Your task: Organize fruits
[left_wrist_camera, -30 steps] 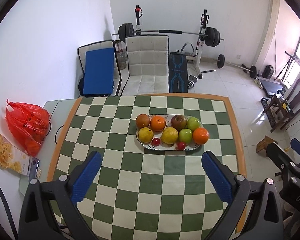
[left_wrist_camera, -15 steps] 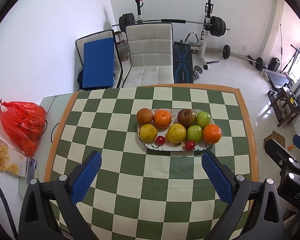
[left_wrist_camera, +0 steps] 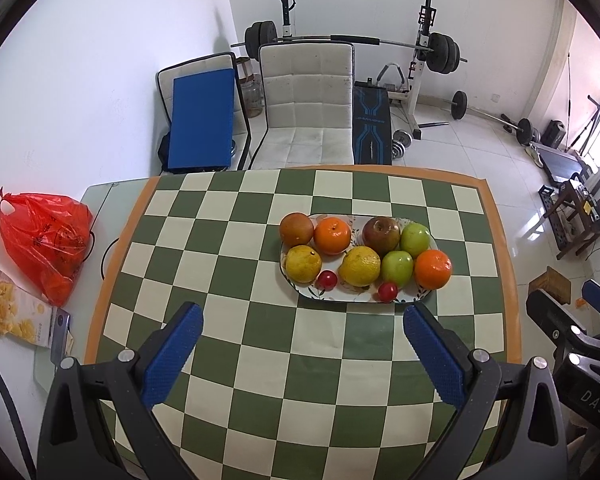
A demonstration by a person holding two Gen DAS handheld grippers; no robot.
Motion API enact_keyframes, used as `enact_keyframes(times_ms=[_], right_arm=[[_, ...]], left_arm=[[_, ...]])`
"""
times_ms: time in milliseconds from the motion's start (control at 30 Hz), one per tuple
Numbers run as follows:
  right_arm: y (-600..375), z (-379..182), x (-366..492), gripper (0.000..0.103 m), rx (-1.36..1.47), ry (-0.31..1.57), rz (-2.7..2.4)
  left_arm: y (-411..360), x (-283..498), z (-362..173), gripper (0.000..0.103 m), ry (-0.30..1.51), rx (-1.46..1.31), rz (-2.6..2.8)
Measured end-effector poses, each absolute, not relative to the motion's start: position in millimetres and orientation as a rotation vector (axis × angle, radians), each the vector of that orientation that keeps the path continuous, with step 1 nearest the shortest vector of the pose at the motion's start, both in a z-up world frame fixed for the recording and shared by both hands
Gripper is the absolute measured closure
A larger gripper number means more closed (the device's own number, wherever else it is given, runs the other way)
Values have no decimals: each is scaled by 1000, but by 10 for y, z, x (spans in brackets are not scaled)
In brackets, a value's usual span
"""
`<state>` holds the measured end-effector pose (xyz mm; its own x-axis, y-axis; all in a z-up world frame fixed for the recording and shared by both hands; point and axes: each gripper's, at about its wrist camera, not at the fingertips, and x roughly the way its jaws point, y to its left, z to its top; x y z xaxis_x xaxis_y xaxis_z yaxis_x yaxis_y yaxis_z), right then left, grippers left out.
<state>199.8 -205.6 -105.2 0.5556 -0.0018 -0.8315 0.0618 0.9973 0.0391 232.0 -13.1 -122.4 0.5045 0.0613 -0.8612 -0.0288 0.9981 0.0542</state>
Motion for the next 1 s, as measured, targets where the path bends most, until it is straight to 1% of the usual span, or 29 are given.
enact_keyframes(times_ms=[1000], right_arm=[[-2005,-1035,1880,1,77,982,-52]], left_arm=[[-132,2254,-1179,0,1018,43,62]])
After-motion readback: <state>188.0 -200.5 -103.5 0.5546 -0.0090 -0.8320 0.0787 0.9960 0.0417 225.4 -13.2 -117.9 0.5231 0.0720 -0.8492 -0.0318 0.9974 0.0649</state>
